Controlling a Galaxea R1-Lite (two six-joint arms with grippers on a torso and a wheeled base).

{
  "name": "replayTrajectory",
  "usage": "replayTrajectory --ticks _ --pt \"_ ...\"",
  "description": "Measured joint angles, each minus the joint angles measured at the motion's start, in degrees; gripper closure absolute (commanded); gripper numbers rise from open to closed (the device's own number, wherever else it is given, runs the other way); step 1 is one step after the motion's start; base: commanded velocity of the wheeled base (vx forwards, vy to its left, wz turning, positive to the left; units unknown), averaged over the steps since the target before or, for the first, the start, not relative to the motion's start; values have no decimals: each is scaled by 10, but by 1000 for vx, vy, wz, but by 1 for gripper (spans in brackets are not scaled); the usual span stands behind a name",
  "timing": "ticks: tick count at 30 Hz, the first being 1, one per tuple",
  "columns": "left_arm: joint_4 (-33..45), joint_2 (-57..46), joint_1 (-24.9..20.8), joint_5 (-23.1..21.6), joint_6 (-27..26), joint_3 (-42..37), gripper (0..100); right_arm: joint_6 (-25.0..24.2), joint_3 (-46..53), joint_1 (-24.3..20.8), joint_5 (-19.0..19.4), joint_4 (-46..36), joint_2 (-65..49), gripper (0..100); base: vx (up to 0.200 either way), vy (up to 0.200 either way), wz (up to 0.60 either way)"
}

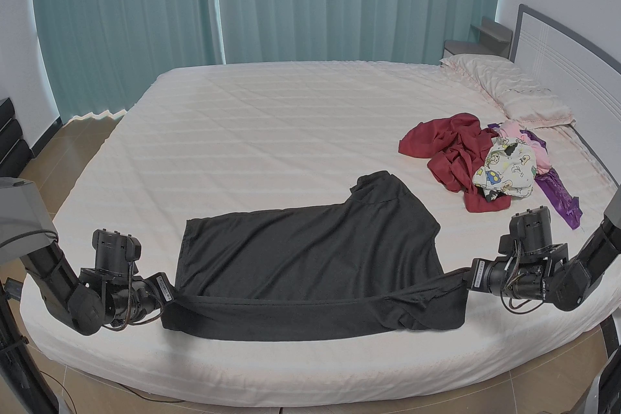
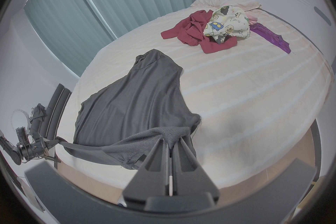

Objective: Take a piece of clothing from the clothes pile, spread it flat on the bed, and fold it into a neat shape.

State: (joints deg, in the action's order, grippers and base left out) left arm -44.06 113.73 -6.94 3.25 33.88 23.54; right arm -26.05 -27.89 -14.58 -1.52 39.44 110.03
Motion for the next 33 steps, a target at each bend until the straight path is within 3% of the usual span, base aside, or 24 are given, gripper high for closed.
replayTrajectory --ticks 24,25,26,27,33 --pt "32 126 13 0 1 133 100 -5 -152 5 -21 -48 113 100 0 0 0" --pt "40 130 13 -1 1 140 0 -7 -156 5 -22 -47 118 100 0 0 0" --pt "43 131 13 -1 2 143 0 -7 -157 5 -22 -45 120 100 0 0 0" --pt "46 133 13 -1 2 147 0 -8 -159 5 -21 -45 123 0 0 0 0" --pt "63 150 13 -3 5 177 0 -19 -171 5 -20 -43 142 0 0 0 0"
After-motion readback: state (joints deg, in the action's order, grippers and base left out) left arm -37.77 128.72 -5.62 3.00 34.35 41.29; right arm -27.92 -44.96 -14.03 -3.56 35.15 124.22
